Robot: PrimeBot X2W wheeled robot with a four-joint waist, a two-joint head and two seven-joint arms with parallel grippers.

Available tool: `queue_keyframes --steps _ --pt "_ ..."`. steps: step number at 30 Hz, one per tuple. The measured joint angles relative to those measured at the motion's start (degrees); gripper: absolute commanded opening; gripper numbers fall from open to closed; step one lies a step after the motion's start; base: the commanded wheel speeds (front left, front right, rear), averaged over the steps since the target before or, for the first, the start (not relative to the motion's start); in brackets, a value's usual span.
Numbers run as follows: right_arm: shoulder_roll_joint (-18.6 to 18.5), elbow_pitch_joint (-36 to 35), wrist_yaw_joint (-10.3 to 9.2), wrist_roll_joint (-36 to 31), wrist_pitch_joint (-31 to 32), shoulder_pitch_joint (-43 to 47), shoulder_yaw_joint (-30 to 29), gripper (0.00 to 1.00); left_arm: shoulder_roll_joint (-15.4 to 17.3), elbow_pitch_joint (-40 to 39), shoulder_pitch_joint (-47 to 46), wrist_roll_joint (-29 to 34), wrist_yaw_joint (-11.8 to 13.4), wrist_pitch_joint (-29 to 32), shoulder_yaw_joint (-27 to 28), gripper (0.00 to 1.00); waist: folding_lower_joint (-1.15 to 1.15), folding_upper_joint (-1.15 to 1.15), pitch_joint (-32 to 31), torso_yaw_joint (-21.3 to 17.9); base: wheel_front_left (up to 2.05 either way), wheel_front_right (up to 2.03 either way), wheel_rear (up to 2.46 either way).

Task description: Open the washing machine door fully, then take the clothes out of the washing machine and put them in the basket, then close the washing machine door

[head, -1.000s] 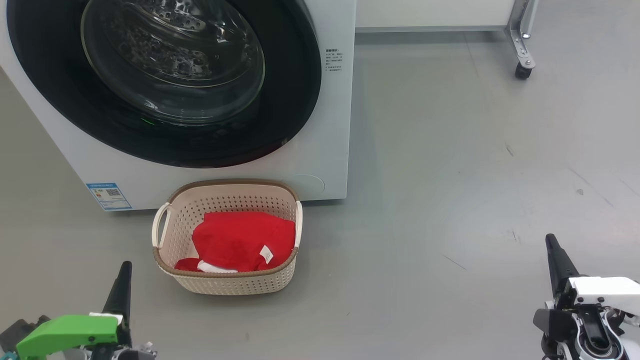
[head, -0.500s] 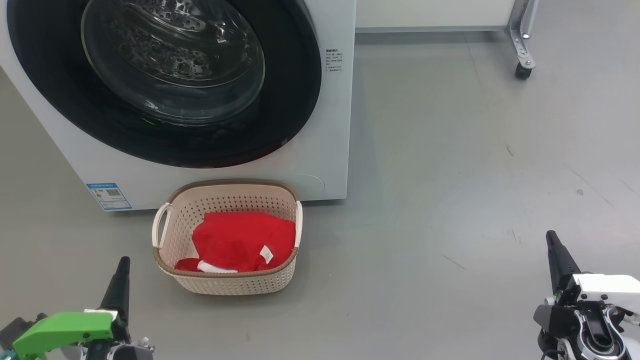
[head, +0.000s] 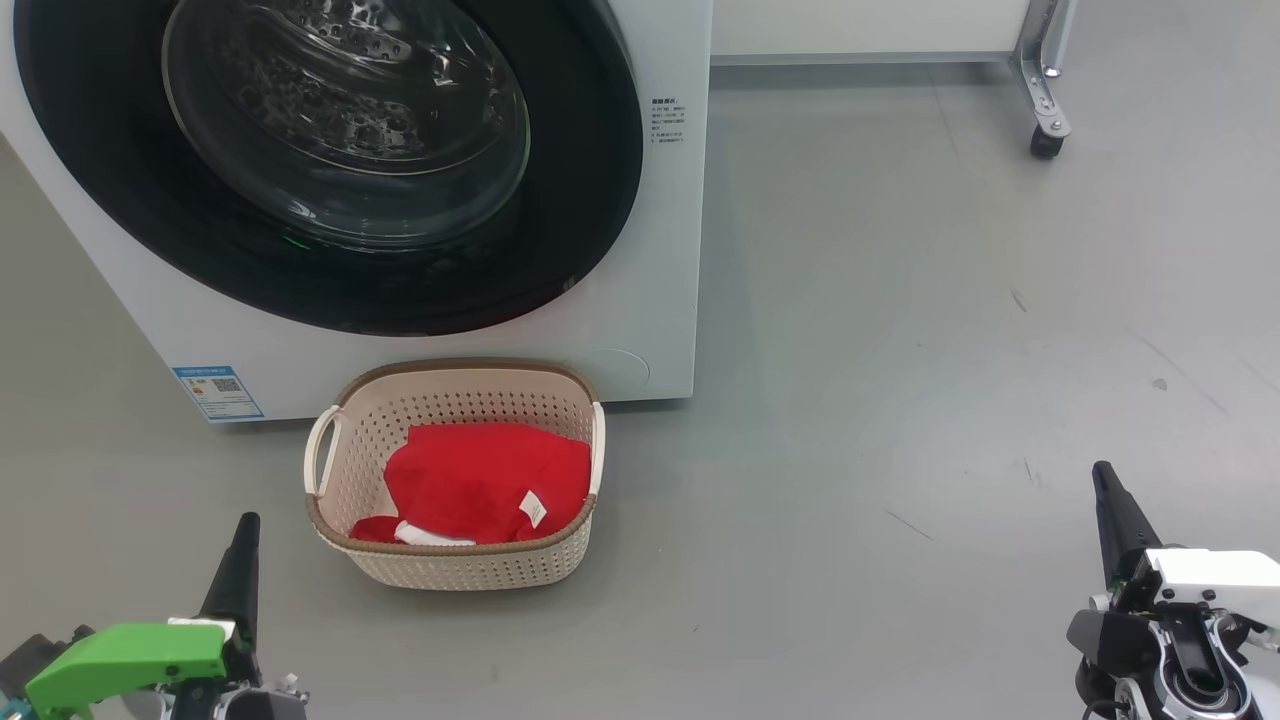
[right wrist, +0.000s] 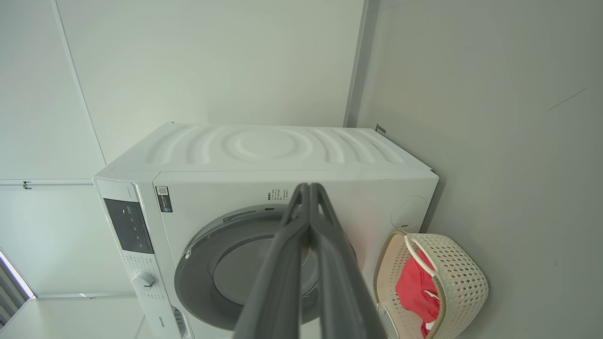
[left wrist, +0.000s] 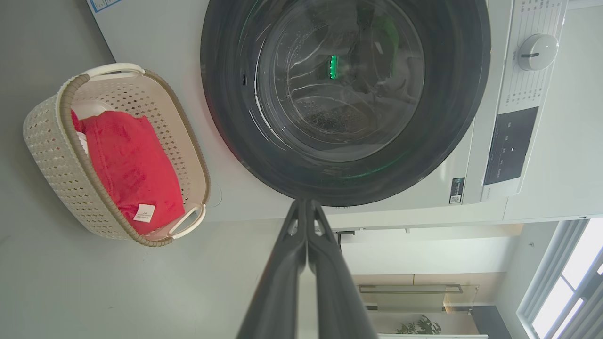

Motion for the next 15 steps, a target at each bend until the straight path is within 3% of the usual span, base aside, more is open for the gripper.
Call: queue_keyframes --steps 15 --pt "0.02 0.15 0.01 0.0 0.16 -0.02 -0.07 0.0 0.0 -0.03 -0.01 0.0 0.0 0.0 0.0 0.0 0.0 0.0 0.0 0.0 0.0 0.0 0.0"
